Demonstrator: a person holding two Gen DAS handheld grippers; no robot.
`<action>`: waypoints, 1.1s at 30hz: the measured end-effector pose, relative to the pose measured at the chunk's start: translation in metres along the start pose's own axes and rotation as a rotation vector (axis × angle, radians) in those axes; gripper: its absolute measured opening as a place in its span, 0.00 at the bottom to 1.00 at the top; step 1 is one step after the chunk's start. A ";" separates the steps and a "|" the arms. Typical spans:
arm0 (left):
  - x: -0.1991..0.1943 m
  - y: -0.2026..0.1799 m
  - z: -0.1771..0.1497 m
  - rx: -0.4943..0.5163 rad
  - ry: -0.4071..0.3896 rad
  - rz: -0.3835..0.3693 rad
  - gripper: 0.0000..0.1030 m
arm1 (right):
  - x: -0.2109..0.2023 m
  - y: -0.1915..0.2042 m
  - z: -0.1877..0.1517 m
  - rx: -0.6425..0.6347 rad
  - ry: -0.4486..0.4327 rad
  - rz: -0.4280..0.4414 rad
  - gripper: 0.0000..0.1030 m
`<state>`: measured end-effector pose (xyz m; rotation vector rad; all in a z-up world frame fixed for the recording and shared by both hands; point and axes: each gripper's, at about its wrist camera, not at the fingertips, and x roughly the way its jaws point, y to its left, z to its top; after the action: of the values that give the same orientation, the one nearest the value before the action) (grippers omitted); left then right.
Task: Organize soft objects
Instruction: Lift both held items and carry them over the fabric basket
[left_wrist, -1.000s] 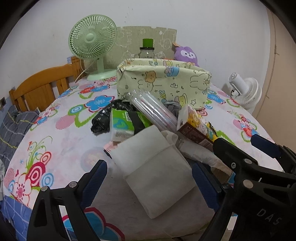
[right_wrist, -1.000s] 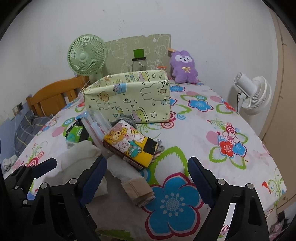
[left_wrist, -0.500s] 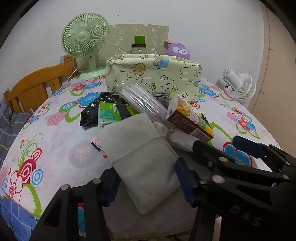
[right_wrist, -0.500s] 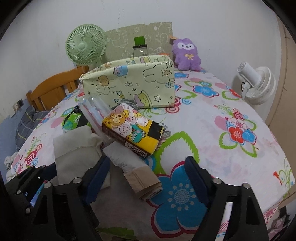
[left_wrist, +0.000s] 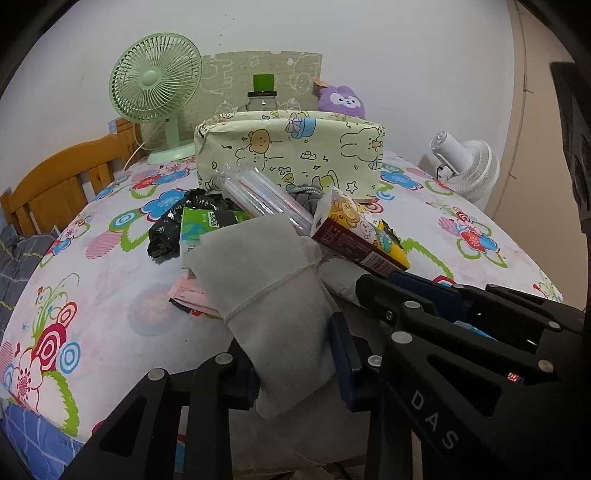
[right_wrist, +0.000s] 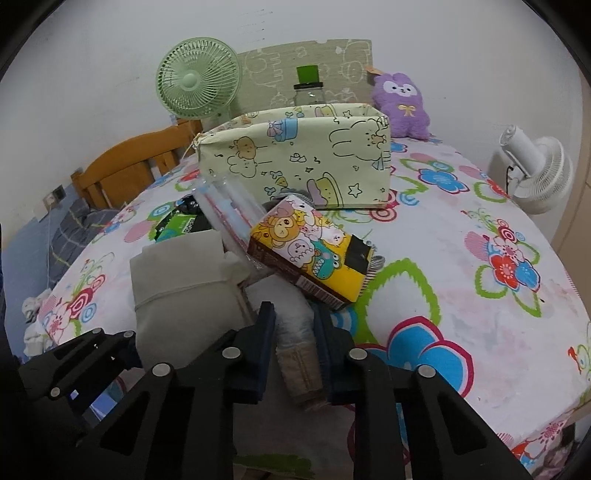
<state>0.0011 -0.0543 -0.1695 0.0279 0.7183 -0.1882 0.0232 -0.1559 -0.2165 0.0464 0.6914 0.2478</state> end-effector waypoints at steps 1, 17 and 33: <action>-0.001 -0.001 0.000 0.002 -0.002 0.001 0.27 | 0.000 0.000 0.000 0.002 0.000 0.002 0.17; -0.021 -0.001 0.012 -0.003 -0.038 -0.017 0.15 | -0.018 0.008 0.010 -0.011 -0.038 -0.011 0.09; -0.057 0.002 0.055 0.002 -0.128 -0.021 0.15 | -0.058 0.019 0.051 -0.003 -0.128 -0.024 0.09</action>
<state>-0.0046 -0.0476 -0.0912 0.0105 0.5910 -0.2090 0.0089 -0.1495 -0.1384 0.0508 0.5644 0.2210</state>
